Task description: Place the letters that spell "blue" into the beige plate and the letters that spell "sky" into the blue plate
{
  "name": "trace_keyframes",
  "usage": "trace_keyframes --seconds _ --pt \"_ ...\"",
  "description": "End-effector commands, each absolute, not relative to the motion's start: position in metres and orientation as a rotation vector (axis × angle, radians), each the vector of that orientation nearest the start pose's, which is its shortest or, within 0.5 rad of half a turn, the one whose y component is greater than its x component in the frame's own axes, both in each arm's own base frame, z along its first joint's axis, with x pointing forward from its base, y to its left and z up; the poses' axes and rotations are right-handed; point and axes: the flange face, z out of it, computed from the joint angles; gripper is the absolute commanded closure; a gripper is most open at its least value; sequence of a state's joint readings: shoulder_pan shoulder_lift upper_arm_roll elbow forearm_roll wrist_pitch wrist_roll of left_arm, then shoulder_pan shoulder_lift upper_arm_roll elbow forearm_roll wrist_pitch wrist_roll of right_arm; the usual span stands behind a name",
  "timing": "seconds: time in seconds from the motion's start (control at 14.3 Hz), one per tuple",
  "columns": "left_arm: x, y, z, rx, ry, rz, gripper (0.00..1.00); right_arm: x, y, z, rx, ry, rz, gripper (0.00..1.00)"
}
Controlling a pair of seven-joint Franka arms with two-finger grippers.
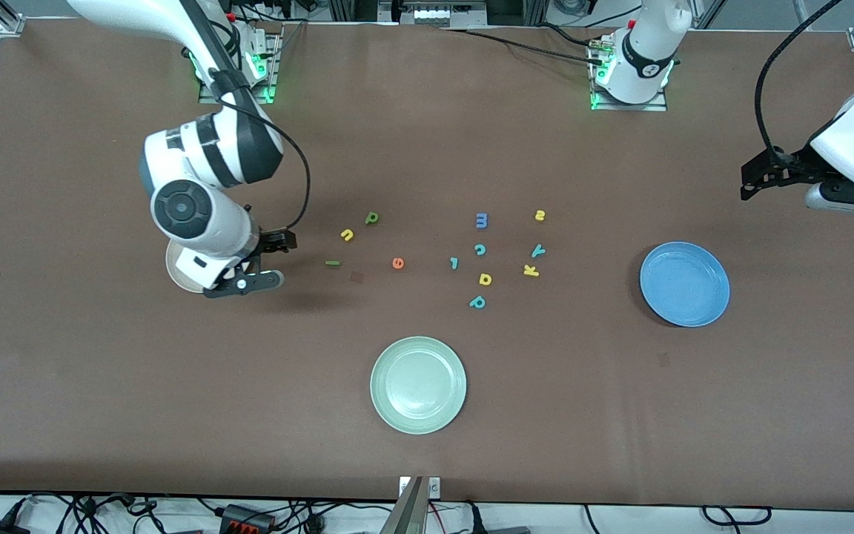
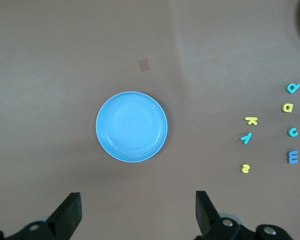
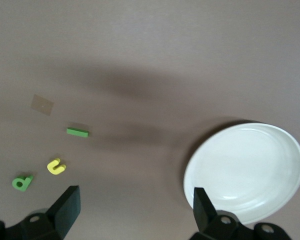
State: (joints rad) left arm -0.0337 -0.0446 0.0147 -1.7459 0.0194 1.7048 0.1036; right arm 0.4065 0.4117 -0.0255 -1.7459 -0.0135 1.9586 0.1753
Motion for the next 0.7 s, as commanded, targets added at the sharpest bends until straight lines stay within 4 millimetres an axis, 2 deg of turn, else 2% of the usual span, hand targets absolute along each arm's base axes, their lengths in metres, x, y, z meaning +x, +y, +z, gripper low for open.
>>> trace_keyframes --seconds 0.0,0.14,0.28,0.42,0.56,0.63 --pt "0.55 -0.012 0.584 -3.125 0.194 0.003 0.0 0.577 0.241 0.304 -3.173 -0.416 0.273 0.0" --pt "0.55 -0.012 0.582 -3.125 0.199 0.01 0.0 0.57 0.252 0.301 -3.124 -0.632 0.286 0.0" --pt "0.546 -0.015 0.578 -3.127 0.213 0.075 0.0 0.565 0.254 0.296 -3.062 -0.838 0.304 0.0" --pt "0.549 -0.045 0.55 -3.112 0.305 0.22 0.0 0.561 0.253 0.29 -2.992 -1.023 0.312 0.0" --pt "0.552 -0.06 0.529 -3.099 0.333 0.307 0.0 0.555 0.254 0.28 -2.934 -1.151 0.304 0.0" --pt "0.556 -0.074 0.504 -3.081 0.367 0.401 0.0 0.554 0.254 0.276 -2.898 -1.231 0.285 0.0"
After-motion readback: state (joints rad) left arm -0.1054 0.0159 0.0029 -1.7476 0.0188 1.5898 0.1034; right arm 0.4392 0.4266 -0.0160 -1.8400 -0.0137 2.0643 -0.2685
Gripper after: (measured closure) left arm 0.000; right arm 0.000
